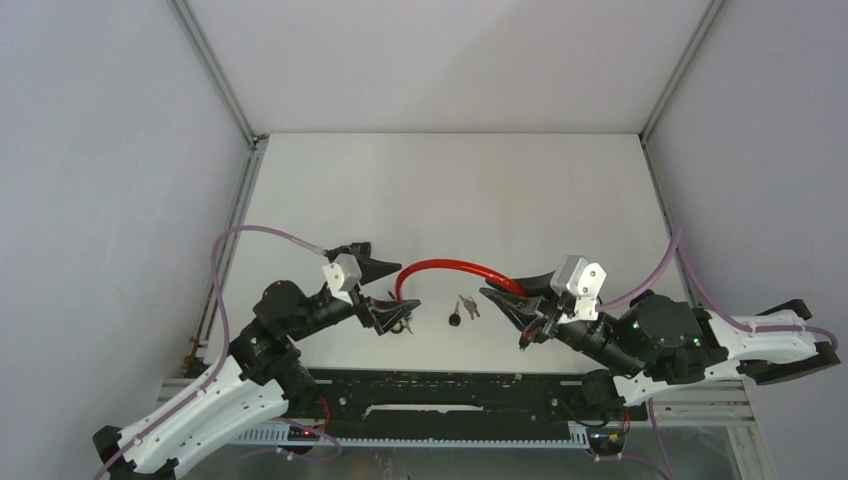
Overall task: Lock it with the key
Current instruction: Lock the lock.
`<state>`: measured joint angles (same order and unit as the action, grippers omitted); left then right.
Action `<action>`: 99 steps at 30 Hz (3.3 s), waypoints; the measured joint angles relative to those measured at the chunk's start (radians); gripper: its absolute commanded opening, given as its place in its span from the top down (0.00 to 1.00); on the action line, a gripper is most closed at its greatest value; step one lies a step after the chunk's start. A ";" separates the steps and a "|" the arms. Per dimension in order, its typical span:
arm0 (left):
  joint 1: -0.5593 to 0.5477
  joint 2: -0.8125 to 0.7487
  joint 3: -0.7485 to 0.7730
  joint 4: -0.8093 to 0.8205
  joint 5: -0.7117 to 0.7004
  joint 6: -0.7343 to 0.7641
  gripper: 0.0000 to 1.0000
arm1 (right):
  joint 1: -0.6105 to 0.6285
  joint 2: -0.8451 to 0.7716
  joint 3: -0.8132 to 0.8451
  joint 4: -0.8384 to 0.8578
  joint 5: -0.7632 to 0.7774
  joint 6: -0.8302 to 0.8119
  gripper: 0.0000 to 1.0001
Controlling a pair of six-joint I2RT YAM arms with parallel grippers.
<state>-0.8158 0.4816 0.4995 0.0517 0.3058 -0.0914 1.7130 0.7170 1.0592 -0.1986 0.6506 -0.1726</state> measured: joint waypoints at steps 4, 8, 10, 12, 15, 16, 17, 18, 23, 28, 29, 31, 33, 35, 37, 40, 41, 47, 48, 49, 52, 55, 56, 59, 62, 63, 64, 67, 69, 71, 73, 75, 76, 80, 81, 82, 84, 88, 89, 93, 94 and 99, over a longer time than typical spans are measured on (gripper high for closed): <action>0.000 -0.003 -0.020 0.007 0.000 -0.008 0.26 | -0.001 -0.003 0.000 0.006 0.000 -0.001 1.00; 0.000 -0.011 -0.030 0.006 0.000 -0.014 0.28 | -0.001 -0.005 0.000 0.009 0.000 -0.001 1.00; 0.000 -0.016 -0.030 0.007 0.000 -0.014 0.28 | -0.002 -0.006 0.000 0.011 0.000 -0.001 1.00; 0.000 -0.019 -0.030 0.008 0.000 -0.014 0.30 | -0.002 -0.006 0.000 0.014 0.000 0.000 1.00; 0.000 -0.019 -0.030 0.008 0.002 -0.014 0.36 | -0.002 -0.006 0.000 0.014 -0.001 0.000 1.00; 0.000 -0.019 -0.030 0.010 0.003 -0.014 0.36 | -0.002 -0.006 0.000 0.014 -0.001 0.000 1.00; 0.000 -0.019 -0.030 0.012 0.004 -0.014 0.36 | -0.002 -0.006 0.000 0.014 -0.001 0.000 1.00; 0.000 -0.019 -0.030 0.014 0.005 -0.014 0.36 | -0.002 -0.006 0.000 0.014 -0.001 0.000 1.00; 0.000 -0.024 -0.040 0.019 0.006 -0.014 0.37 | -0.002 -0.007 0.000 0.014 -0.001 0.000 1.00; 0.000 -0.024 -0.046 0.014 0.011 -0.014 0.39 | -0.002 -0.011 0.000 0.014 -0.001 0.000 1.00; 0.000 -0.024 -0.046 0.015 0.011 -0.014 0.39 | -0.002 -0.013 0.000 0.014 -0.001 0.000 1.00; 0.000 -0.019 -0.046 0.014 0.012 -0.014 0.41 | -0.002 -0.013 0.000 0.014 -0.001 0.000 1.00; 0.000 -0.011 -0.046 0.014 0.012 -0.014 0.43 | -0.002 -0.013 0.000 0.014 0.000 0.000 1.00; 0.000 -0.005 -0.046 0.014 0.013 -0.014 0.50 | -0.002 -0.013 0.000 0.015 -0.001 0.000 1.00; 0.000 -0.002 -0.046 0.014 0.013 -0.015 0.60 | -0.002 -0.013 0.000 0.014 -0.001 0.000 1.00; 0.000 -0.001 -0.046 0.018 0.016 -0.017 0.75 | -0.002 -0.013 0.000 0.014 0.000 0.000 1.00; 0.000 0.000 -0.046 0.018 0.017 -0.020 0.81 | -0.002 -0.013 0.000 0.014 0.000 0.000 1.00; 0.000 0.008 -0.046 0.022 0.014 -0.037 1.00 | -0.003 -0.012 0.000 0.014 0.001 0.000 1.00; 0.000 0.008 -0.046 0.022 0.011 -0.041 1.00 | -0.004 -0.011 0.000 0.014 0.003 0.000 1.00; 0.000 0.008 -0.046 0.021 0.007 -0.045 1.00 | -0.005 -0.010 0.000 0.014 0.004 0.000 1.00; 0.000 0.008 -0.046 0.021 -0.012 -0.068 1.00 | -0.008 -0.003 0.000 0.014 0.009 0.000 1.00; 0.000 0.004 -0.045 0.013 -0.042 -0.102 1.00 | -0.014 0.000 -0.002 0.015 0.010 -0.001 1.00; 0.000 0.002 -0.045 0.007 -0.055 -0.113 1.00 | -0.016 0.000 -0.006 0.017 0.011 -0.001 0.99; 0.000 -0.008 -0.044 -0.018 -0.107 -0.145 1.00 | -0.026 -0.002 -0.022 0.019 0.013 0.000 0.95; 0.000 -0.024 -0.044 -0.038 -0.131 -0.155 1.00 | -0.039 -0.002 -0.032 0.019 0.015 0.003 0.93; 0.000 -0.033 -0.044 -0.041 -0.137 -0.156 1.00 | -0.044 -0.002 -0.033 0.018 0.015 0.006 0.92; 0.000 -0.042 -0.044 -0.042 -0.140 -0.156 1.00 | -0.050 -0.002 -0.033 0.018 0.015 0.008 0.92; 0.000 -0.060 -0.044 -0.036 -0.146 -0.163 1.00 | -0.062 -0.005 -0.033 0.018 0.014 0.016 0.91; 0.000 -0.059 -0.044 -0.033 -0.145 -0.163 1.00 | -0.071 -0.006 -0.033 0.017 0.008 0.024 0.90; 0.000 -0.052 -0.044 -0.035 -0.146 -0.163 1.00 | -0.078 -0.005 -0.033 0.016 0.005 0.030 0.86; 0.000 -0.042 -0.040 -0.045 -0.155 -0.164 1.00 | -0.089 -0.004 -0.033 0.013 0.000 0.035 0.79; 0.000 -0.037 -0.030 -0.067 -0.183 -0.165 1.00 | -0.097 -0.002 -0.033 0.011 -0.001 0.043 0.72; 0.000 -0.037 -0.026 -0.078 -0.203 -0.167 1.00 | -0.102 -0.001 -0.033 0.012 -0.002 0.050 0.68; 0.000 -0.059 -0.019 -0.130 -0.311 -0.170 1.00 | -0.126 -0.010 -0.041 0.028 -0.002 0.069 0.64; 0.000 -0.066 -0.019 -0.141 -0.332 -0.169 1.00 | -0.134 -0.017 -0.054 0.039 0.000 0.075 0.64; 0.000 -0.074 -0.019 -0.151 -0.354 -0.167 1.00 | -0.142 -0.026 -0.069 0.048 0.000 0.082 0.63; 0.000 -0.086 -0.017 -0.168 -0.386 -0.161 1.00 | -0.162 -0.051 -0.103 0.060 0.000 0.099 0.63; 0.000 -0.093 -0.016 -0.188 -0.426 -0.146 1.00 | -0.212 -0.085 -0.144 0.051 -0.016 0.139 0.60; 0.000 -0.093 -0.016 -0.194 -0.435 -0.144 1.00 | -0.222 -0.089 -0.147 0.045 -0.024 0.147 0.59; 0.000 -0.098 -0.010 -0.214 -0.468 -0.140 1.00 | -0.275 -0.111 -0.148 -0.006 -0.087 0.196 0.50; 0.000 -0.098 -0.006 -0.217 -0.472 -0.138 1.00 | -0.288 -0.114 -0.148 -0.022 -0.100 0.210 0.49; 0.000 -0.105 0.015 -0.224 -0.486 -0.126 1.00 | -0.398 -0.108 -0.165 -0.108 -0.161 0.308 0.47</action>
<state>-0.8158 0.3767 0.5148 -0.1726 -0.1806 -0.2173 1.3148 0.6086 0.8940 -0.3069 0.4892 0.1352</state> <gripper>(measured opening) 0.169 0.514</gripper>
